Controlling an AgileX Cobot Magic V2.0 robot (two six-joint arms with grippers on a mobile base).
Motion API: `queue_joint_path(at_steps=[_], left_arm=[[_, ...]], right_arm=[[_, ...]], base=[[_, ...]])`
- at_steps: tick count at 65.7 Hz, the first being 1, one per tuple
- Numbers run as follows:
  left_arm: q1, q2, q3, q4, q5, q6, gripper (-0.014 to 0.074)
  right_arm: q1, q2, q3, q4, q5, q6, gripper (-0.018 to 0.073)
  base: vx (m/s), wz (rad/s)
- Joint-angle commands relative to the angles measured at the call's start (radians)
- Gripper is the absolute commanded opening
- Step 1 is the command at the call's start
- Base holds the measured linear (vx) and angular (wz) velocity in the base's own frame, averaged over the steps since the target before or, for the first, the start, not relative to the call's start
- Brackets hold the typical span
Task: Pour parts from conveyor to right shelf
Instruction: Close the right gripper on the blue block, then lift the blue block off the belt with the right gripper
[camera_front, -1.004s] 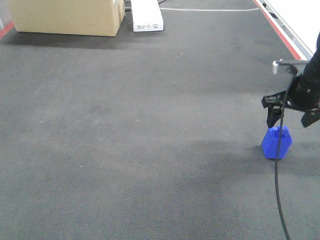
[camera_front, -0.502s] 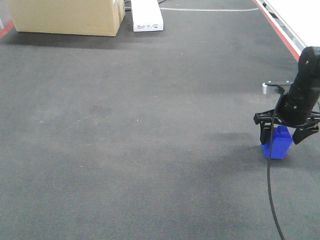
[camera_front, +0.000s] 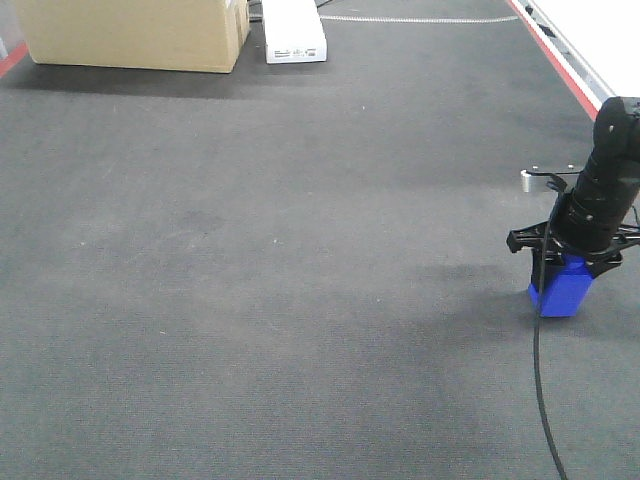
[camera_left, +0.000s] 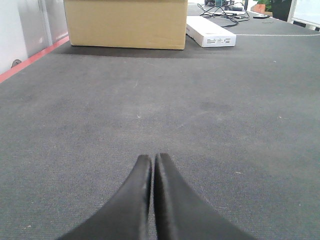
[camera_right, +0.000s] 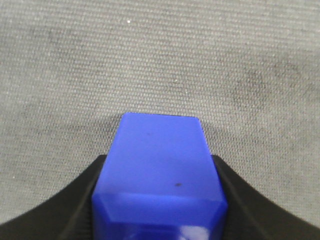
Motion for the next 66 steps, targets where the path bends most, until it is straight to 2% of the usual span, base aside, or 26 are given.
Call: queue_joint_path(at_steps=[1,13,27,66], left_arm=[[-0.005,-0.011,-0.019,-0.008,-0.079,-0.008,-0.0006],[-0.005,-0.011,-0.019,-0.008,-0.079,-0.008,-0.0006],[-0.005,-0.011,-0.019,-0.008,-0.079,-0.008,-0.0006],[-0.005,-0.011,-0.019,-0.008,-0.079,-0.008,-0.0006]], right_arm=[[0.0,-0.106,-0.024,-0.006,0.015,0.001,-0.0008],[0.0,-0.234,-0.024,0.017,-0.069,0.026,-0.0006],[0.0,-0.441,0.025,0.117,-0.177,-0.001,-0.0005],[-0.002,-1.268,0.829,0.124,-0.655,-0.064,-0.0005]], base=[[0.0,0.0],[0.0,0.0],[0.0,0.0],[0.0,0.0]])
